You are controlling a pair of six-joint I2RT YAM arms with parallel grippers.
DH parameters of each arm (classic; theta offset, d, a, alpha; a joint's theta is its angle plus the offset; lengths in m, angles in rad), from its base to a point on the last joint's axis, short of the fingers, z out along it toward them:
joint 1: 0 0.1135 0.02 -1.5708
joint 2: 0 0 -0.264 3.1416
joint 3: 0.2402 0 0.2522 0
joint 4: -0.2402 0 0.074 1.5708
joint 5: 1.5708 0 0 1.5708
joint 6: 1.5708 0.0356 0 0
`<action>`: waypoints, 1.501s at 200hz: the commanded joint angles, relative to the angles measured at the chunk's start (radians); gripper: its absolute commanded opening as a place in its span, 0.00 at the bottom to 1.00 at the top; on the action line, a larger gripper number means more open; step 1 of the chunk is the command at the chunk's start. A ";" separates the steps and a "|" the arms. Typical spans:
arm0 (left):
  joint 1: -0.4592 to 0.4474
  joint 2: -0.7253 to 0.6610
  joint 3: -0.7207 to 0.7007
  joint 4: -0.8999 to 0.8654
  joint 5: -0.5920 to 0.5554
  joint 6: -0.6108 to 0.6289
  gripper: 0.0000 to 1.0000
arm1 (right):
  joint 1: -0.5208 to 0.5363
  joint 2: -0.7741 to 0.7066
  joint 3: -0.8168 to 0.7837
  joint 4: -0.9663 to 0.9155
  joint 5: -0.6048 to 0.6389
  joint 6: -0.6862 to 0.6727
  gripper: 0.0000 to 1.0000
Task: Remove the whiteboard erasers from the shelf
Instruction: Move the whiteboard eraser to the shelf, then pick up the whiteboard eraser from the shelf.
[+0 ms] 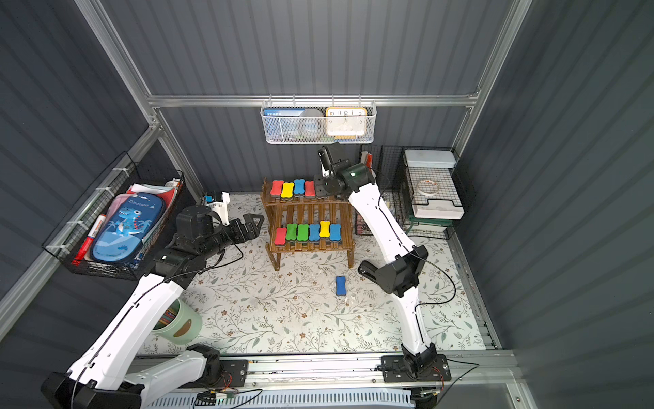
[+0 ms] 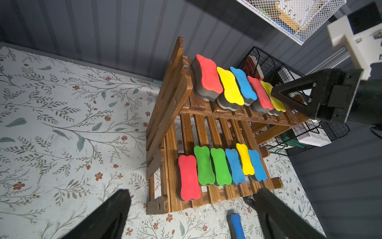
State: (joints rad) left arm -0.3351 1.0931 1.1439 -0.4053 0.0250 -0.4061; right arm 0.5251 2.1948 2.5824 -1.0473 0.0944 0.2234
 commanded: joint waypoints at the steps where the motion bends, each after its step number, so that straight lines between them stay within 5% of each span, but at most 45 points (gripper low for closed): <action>1: -0.001 -0.001 0.019 0.002 -0.004 0.003 0.99 | -0.013 0.028 -0.009 -0.035 0.038 0.004 0.48; 77: -0.001 -0.001 0.025 -0.003 -0.003 0.005 0.99 | -0.043 -0.039 -0.079 0.006 0.089 0.018 0.44; 209: -0.001 0.019 0.031 0.012 0.014 -0.001 0.99 | -0.038 -0.051 -0.051 0.058 0.019 -0.001 0.62; 300: -0.001 0.024 0.018 0.024 0.012 -0.008 0.99 | -0.036 -0.005 -0.083 0.022 0.046 -0.007 0.54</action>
State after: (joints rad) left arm -0.3351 1.1103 1.1496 -0.4023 0.0261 -0.4095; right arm 0.4881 2.1681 2.5095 -1.0039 0.1249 0.2211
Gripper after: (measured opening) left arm 0.993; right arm 0.548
